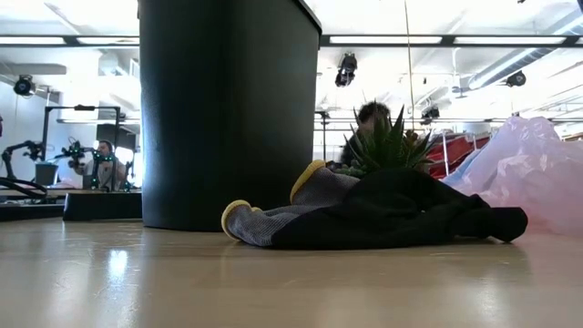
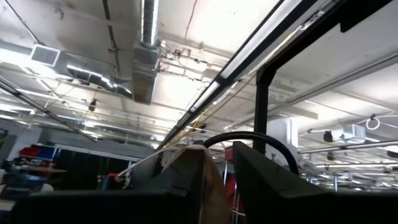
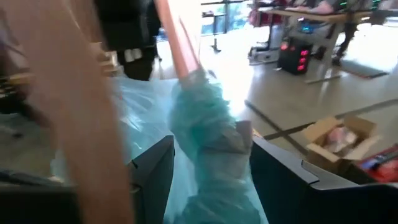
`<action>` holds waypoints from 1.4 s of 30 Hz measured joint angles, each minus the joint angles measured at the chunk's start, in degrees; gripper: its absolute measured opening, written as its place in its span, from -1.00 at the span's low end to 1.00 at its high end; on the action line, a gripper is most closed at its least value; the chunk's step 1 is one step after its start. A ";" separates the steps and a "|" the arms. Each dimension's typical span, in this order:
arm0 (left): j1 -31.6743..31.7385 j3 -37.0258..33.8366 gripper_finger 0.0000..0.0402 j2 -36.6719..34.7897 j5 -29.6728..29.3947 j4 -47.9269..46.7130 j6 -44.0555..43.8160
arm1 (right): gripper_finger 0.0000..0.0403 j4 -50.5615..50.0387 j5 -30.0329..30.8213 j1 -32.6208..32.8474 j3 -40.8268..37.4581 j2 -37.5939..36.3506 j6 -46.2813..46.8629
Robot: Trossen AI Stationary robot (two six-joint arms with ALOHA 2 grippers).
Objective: Place trash/remove bag and relplace
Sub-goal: Remove trash bag from trash bin
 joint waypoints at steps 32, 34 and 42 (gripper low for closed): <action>-2.02 0.00 -0.68 2.14 6.84 11.60 -11.98 | -0.08 6.54 -13.92 0.73 2.14 2.64 -6.80; -2.27 0.00 -0.67 2.35 6.82 11.93 -11.98 | -0.08 5.36 -13.85 0.67 2.08 2.93 -6.53; -2.27 0.00 -0.69 2.08 6.82 12.24 -11.98 | -0.08 4.64 -13.89 1.10 2.25 1.71 -8.25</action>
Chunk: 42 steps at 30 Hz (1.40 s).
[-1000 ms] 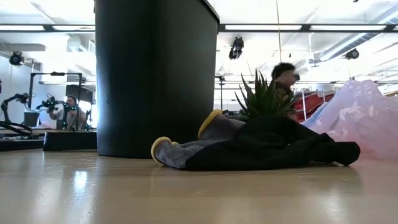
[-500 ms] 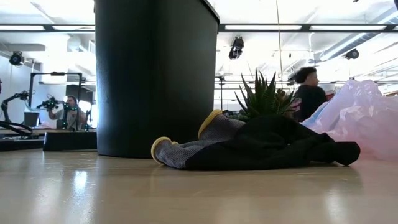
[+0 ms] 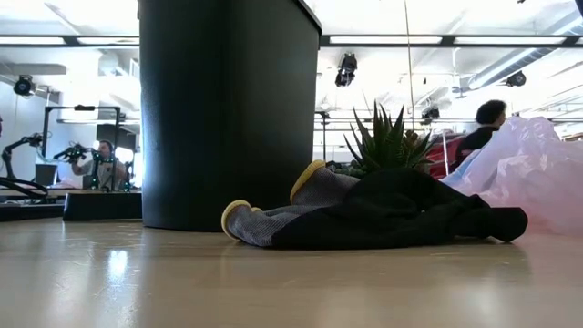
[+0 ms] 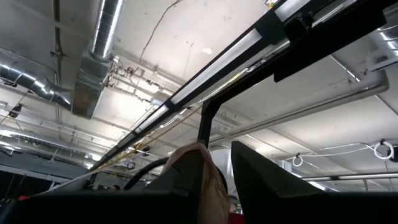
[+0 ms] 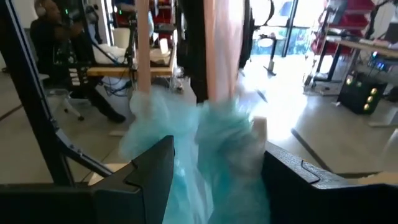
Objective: Place trash/remove bag and relplace
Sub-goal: Remove trash bag from trash bin
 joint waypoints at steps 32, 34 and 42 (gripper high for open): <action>-1.40 0.02 -0.69 5.69 -0.07 4.15 -3.74 | -0.12 5.04 -12.21 0.31 0.42 -2.78 3.58; -1.40 0.02 -0.67 5.90 -0.07 4.24 -4.02 | -0.22 4.90 -12.45 0.31 0.42 -2.78 3.54; -1.40 0.02 -0.65 5.50 -0.05 5.29 -3.99 | -0.95 4.80 -12.42 0.30 0.42 -2.78 0.11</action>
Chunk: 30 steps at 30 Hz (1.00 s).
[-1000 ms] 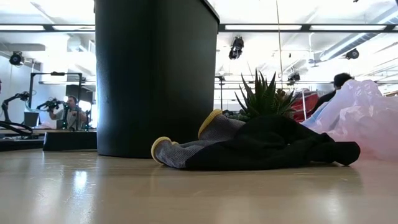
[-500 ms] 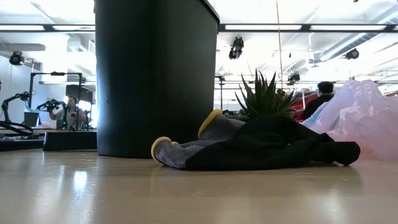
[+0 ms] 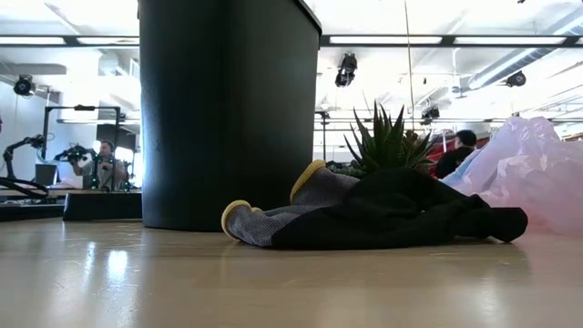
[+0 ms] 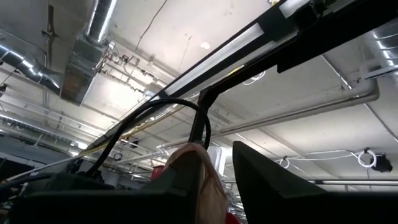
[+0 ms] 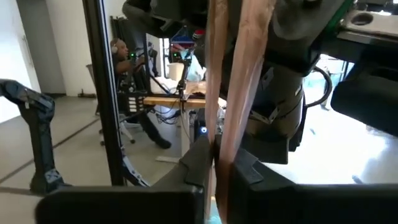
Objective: Place trash/remove bag and relplace
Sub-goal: Remove trash bag from trash bin
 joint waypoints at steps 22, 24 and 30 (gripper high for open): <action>0.09 0.00 0.25 -17.42 1.47 -36.79 20.65 | -1.00 3.28 2.18 -0.16 8.57 -0.09 0.52; 0.09 0.00 0.35 -19.09 1.47 -40.74 21.19 | -1.00 3.38 3.70 -0.32 10.33 -0.11 -0.22; 0.02 0.00 0.54 -22.99 2.64 -55.11 21.23 | -1.00 6.78 8.22 -2.07 10.36 -2.80 -0.91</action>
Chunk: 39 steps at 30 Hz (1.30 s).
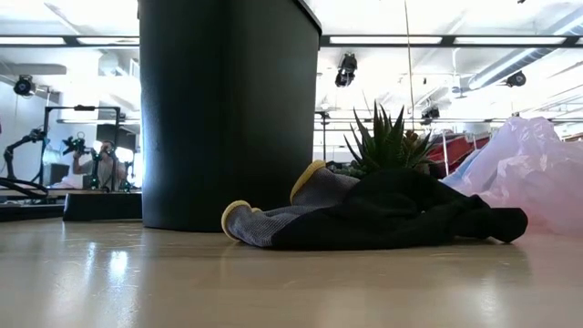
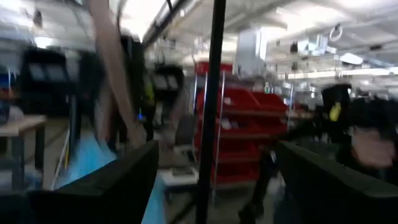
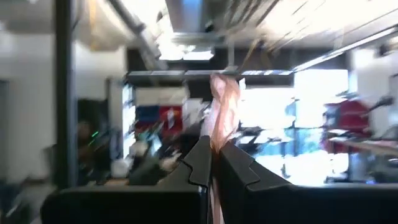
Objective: Place trash/remove bag and relplace
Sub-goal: Remove trash bag from trash bin
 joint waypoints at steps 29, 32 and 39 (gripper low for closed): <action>0.01 -0.02 0.55 0.31 -0.40 -25.28 1.76 | -1.00 26.79 26.80 -27.90 0.18 -19.43 -9.46; 0.02 -0.02 0.55 1.50 -1.55 -24.03 2.19 | -1.00 19.28 31.02 -27.94 0.18 -19.33 -11.77; 0.02 -0.02 0.55 5.61 -1.85 -19.80 3.11 | -1.00 1.26 35.32 -31.24 0.07 -15.75 -8.06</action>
